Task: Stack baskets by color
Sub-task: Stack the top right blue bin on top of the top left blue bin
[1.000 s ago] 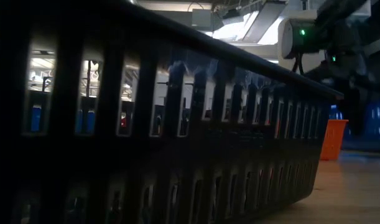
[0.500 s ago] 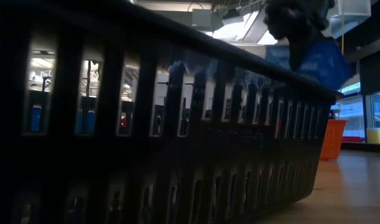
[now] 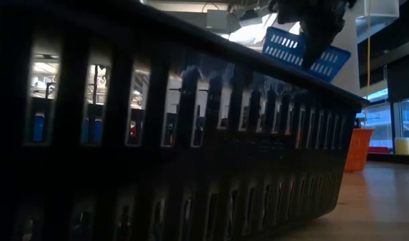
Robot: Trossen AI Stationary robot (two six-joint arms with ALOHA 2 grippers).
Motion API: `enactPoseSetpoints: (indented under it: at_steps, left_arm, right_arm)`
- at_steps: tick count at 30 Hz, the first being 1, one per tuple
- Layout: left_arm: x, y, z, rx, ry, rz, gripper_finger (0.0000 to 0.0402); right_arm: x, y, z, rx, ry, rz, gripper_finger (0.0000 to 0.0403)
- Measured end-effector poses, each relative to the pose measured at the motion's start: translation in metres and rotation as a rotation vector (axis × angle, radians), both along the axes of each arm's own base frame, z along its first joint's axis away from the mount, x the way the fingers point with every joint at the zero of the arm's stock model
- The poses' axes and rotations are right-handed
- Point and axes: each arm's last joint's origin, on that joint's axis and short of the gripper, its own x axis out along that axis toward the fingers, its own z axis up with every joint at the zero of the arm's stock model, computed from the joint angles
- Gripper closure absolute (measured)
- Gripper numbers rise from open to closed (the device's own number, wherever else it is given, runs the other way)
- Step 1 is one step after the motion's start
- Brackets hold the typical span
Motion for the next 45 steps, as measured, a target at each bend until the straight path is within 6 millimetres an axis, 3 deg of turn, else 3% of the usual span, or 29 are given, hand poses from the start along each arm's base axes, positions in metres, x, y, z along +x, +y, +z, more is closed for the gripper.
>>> enactPoseSetpoints:
  at_steps: [9,15,21,26,32,39,45]
  left_arm:
    - [0.001,0.004,0.01,0.203,-0.035,-0.155,0.0325]
    - [0.009,0.011,0.013,0.231,-0.077,-0.156,0.0325]
    - [0.006,0.013,0.026,0.222,-0.179,-0.102,0.0325]
    - [-0.014,0.015,0.044,0.169,-0.292,0.003,0.0325]
    - [-0.046,0.014,0.067,0.103,-0.39,0.032,0.0325]
    - [-0.086,0.02,0.075,0.119,-0.356,0.072,0.0325]
    - [-0.118,0.029,0.077,0.137,-0.292,0.098,0.0325]
  right_arm:
    - [0.019,0.006,-0.01,-0.171,-0.051,0.423,0.0403]
    - [0.028,0.008,-0.004,-0.318,-0.106,0.543,0.0403]
    - [0.042,0.009,0.028,-0.344,-0.216,0.524,0.0403]
    - [0.067,0.008,0.055,-0.289,-0.311,0.398,0.0403]
    - [0.116,0.012,0.056,-0.164,-0.32,0.351,0.0403]
    - [0.165,0.01,0.059,0.009,-0.338,0.119,0.0403]
    - [0.194,0.017,0.062,0.138,-0.387,-0.05,0.0403]
